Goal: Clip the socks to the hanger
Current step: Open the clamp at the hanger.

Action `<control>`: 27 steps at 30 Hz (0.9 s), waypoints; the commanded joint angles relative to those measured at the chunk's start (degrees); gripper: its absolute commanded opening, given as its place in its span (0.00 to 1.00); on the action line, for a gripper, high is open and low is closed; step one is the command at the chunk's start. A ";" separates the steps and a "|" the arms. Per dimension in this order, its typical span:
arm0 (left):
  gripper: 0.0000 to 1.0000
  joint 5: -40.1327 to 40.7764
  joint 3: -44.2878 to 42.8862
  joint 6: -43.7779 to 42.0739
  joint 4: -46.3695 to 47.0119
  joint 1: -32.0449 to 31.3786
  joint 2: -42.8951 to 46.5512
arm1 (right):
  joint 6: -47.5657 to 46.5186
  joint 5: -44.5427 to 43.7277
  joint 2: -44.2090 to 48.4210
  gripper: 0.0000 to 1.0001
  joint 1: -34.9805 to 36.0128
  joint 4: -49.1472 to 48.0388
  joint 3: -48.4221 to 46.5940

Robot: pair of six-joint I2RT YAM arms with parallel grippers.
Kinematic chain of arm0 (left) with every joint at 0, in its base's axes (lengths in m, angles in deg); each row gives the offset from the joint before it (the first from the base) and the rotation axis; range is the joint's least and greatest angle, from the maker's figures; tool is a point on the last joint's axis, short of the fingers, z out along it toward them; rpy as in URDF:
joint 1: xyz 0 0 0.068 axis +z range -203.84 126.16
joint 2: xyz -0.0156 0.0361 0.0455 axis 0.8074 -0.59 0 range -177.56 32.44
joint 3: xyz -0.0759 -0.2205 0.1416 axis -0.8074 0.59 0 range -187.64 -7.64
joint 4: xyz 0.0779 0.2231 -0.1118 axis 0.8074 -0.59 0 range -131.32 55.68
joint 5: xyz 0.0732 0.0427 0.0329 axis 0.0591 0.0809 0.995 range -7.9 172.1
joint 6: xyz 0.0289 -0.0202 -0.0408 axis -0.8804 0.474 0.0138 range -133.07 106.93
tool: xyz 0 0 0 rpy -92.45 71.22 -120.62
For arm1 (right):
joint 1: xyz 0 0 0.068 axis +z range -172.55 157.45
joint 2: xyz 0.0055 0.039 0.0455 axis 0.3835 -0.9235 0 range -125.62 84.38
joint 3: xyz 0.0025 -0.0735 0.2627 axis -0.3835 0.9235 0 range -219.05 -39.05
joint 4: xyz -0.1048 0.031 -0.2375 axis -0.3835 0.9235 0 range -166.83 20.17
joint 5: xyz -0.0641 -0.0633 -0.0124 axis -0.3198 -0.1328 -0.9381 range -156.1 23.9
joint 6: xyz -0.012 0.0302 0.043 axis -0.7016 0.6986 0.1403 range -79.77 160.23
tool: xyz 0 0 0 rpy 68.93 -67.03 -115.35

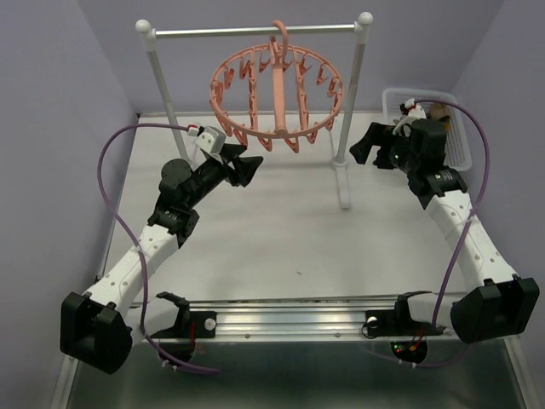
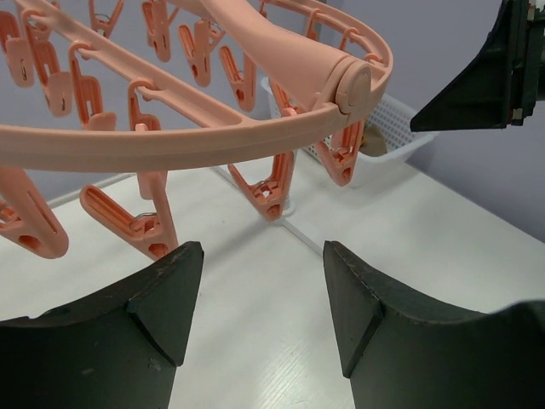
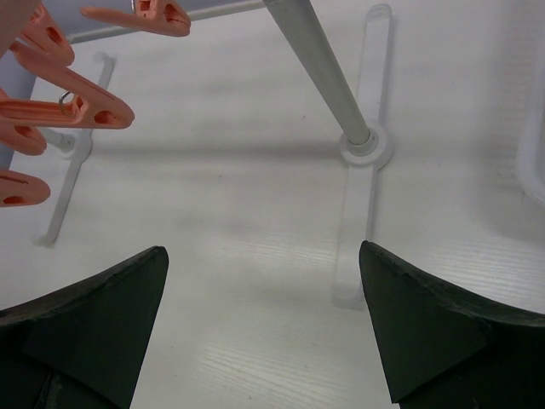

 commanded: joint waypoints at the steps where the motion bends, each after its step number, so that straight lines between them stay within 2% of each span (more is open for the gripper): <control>1: 0.68 -3.08 -3.59 2.24 5.75 0.13 -2.10 | -0.31 2.75 -0.69 1.00 0.73 -2.13 -2.96; 8: 0.68 -2.21 -4.99 4.18 7.34 -0.65 -4.92 | 0.21 2.06 -3.50 1.00 2.49 -2.31 -5.95; 15: 0.68 -0.71 -5.43 4.89 9.10 -2.59 -7.47 | -0.22 -2.42 -6.75 1.00 8.02 -4.06 -9.20; 27: 0.67 7.46 -7.28 2.86 8.92 -3.21 -8.26 | -1.19 -5.15 -10.27 1.00 9.26 -6.79 -12.89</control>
